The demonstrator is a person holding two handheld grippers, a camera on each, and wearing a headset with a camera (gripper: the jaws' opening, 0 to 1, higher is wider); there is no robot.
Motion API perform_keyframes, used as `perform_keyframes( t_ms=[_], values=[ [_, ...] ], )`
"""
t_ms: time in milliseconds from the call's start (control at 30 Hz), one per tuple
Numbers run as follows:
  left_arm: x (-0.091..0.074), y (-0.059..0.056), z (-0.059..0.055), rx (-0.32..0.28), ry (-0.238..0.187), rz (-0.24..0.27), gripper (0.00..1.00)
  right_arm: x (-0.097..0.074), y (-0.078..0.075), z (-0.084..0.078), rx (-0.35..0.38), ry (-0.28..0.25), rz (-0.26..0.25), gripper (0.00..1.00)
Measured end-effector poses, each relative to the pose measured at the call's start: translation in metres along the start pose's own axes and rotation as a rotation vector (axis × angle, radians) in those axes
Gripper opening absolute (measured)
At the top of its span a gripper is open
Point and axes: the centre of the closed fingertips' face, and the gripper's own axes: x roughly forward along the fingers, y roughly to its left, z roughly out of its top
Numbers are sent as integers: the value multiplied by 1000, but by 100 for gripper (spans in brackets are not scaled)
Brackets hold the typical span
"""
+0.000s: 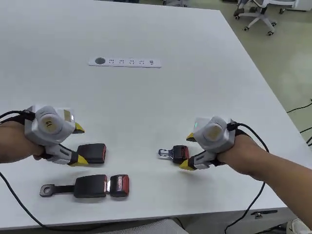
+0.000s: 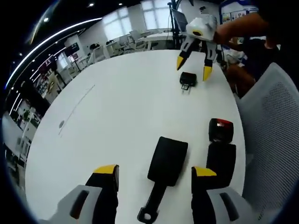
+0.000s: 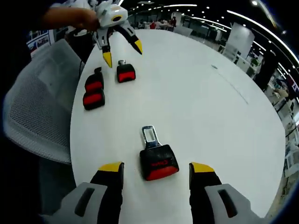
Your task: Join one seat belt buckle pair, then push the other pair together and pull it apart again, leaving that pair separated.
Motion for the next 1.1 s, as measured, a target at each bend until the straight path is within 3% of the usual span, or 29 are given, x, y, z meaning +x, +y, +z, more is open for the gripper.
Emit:
perform_keyframes(
  t_ms=[67,167,200,233,300,467,600,700,967,1000,1100],
  values=[
    [-7,-9,-3,20,-1,-1,67,-2,3,-1,7,-21,-11,58],
    [-16,-22,-8,-20,-24,5,73,-10,13,5,36,-58,-26,65],
    [-19,-24,-9,-41,-35,9,73,-9,15,3,38,-67,-30,67],
    [-24,-27,-10,-100,-52,25,72,-10,17,4,43,-76,-31,70],
    [-29,-32,-10,-143,-82,37,74,-15,21,9,60,-108,-37,72],
    [-44,-45,-26,-169,-77,48,83,-24,35,10,109,-148,-36,82],
    [-55,-43,-41,-202,-81,75,92,-27,41,6,141,-165,-49,87],
    [-59,-50,-45,-255,-113,61,100,-32,48,9,188,-184,-61,97],
    [-70,-46,-63,-262,-102,104,100,-33,55,6,199,-187,-88,99],
    [-70,-47,-65,-260,-96,104,100,-40,59,12,201,-192,-95,99],
    [-68,-51,-71,-245,-78,102,100,-37,54,9,217,-200,-111,99]
  ],
)
